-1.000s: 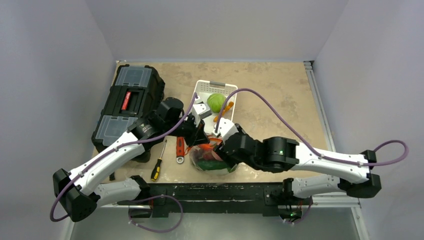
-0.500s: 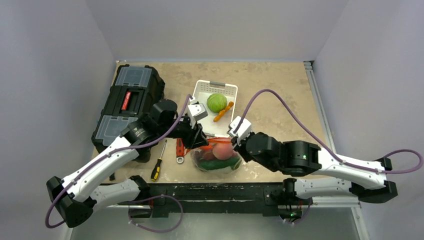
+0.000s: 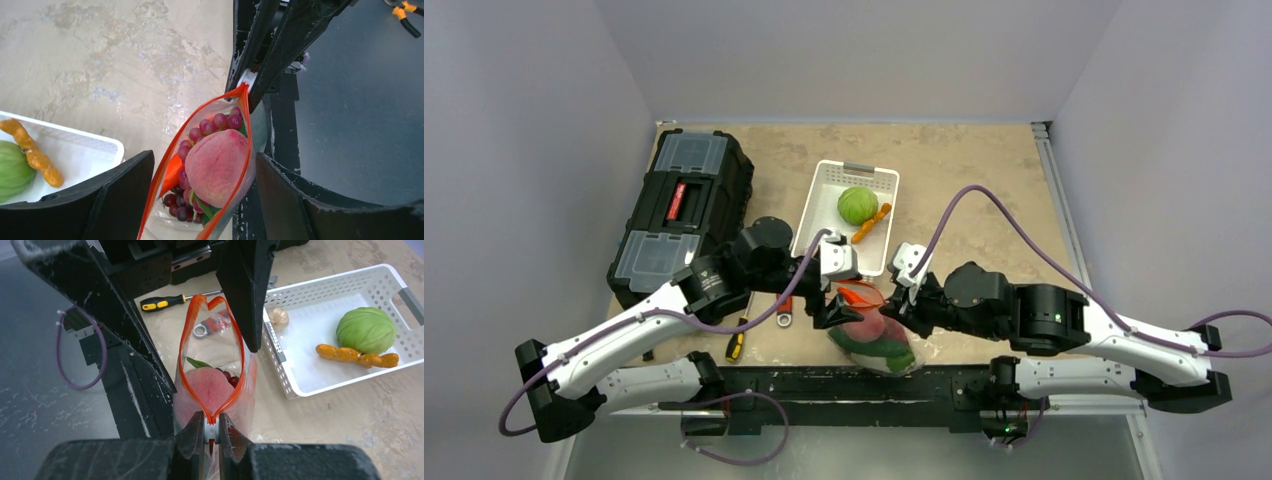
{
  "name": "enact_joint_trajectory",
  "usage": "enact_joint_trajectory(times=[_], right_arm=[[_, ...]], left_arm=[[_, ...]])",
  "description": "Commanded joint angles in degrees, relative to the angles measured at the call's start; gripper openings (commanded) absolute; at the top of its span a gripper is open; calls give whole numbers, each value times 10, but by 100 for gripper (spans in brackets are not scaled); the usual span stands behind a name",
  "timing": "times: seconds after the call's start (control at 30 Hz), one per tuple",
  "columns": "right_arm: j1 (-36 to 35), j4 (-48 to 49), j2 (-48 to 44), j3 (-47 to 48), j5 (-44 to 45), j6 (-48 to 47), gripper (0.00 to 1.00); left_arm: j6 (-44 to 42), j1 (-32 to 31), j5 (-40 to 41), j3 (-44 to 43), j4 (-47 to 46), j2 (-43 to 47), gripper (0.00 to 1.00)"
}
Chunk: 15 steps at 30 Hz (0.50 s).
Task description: Place the food in the zip-top bag and seal the zipper
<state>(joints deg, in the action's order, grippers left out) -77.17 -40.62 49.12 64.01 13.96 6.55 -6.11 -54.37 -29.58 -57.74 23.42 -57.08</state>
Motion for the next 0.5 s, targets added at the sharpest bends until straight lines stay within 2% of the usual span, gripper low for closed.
enact_joint_trajectory(times=[0.0,0.13,0.27,0.33,0.47], right_arm=[[4,35,-2,10,-25,-4,0],[4,35,6,10,-31,-12,0],[4,37,17,13,-30,-23,0],[4,38,20,17,-30,-25,0],[4,24,24,32,-28,-26,0]], left_arm=[[-58,-17,-7,-14,-83,-12,72],[-75,-17,-38,-43,-62,-35,71],[-94,-17,-74,-57,-30,-52,64],[-107,-17,-80,-50,-22,-52,54],[-125,-16,-81,-36,-4,-44,27]])
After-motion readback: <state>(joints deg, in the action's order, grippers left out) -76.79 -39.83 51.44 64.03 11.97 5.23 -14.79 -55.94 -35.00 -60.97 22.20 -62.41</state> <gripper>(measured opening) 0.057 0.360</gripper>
